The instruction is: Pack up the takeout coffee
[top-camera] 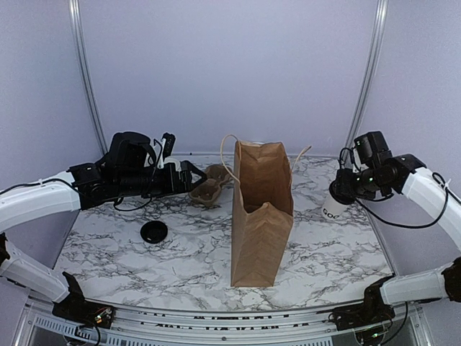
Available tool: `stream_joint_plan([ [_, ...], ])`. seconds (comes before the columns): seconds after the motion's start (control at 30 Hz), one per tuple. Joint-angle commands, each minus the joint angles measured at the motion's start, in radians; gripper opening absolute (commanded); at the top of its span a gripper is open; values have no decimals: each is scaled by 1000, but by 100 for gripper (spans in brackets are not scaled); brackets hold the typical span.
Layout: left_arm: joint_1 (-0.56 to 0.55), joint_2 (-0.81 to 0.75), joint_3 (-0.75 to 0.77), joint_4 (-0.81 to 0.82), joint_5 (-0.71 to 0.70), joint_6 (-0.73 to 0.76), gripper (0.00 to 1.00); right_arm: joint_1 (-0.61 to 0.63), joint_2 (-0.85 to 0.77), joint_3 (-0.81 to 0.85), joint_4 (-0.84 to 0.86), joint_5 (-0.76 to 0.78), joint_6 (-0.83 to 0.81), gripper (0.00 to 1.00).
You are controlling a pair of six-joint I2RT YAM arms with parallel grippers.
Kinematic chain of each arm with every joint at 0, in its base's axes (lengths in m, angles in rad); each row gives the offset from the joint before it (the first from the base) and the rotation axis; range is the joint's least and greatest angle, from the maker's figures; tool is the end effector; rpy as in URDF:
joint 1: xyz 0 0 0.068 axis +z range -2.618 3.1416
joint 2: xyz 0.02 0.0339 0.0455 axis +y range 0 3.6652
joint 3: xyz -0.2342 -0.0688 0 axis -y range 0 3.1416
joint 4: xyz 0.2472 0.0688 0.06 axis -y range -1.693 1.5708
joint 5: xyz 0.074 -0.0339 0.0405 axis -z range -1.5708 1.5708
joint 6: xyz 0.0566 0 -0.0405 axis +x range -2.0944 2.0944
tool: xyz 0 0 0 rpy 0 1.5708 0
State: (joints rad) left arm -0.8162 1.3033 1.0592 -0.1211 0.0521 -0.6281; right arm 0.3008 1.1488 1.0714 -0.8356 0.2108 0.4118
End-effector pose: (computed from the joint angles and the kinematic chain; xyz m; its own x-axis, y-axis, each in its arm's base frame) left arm 0.2269 -0.2456 0.2912 -0.6450 -0.1706 -0.7449 0.4719 0.6777 -0.5639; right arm 0.2463 0.0640 0.2655 -0.7597 0.1741 -0.6265 0.1490 0.9845 0.0930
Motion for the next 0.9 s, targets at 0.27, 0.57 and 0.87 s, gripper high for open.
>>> stream_joint_plan([
  [0.27, 6, -7, 42, 22, 19, -3, 99, 63, 5, 421, -37, -38, -52, 59],
  [0.57, 6, -15, 21, 23, 21, -14, 99, 80, 84, 635, 12, -136, -94, 59],
  [0.87, 6, -4, 11, 22, 24, -17, 99, 98, 146, 763, 55, -273, -96, 59],
])
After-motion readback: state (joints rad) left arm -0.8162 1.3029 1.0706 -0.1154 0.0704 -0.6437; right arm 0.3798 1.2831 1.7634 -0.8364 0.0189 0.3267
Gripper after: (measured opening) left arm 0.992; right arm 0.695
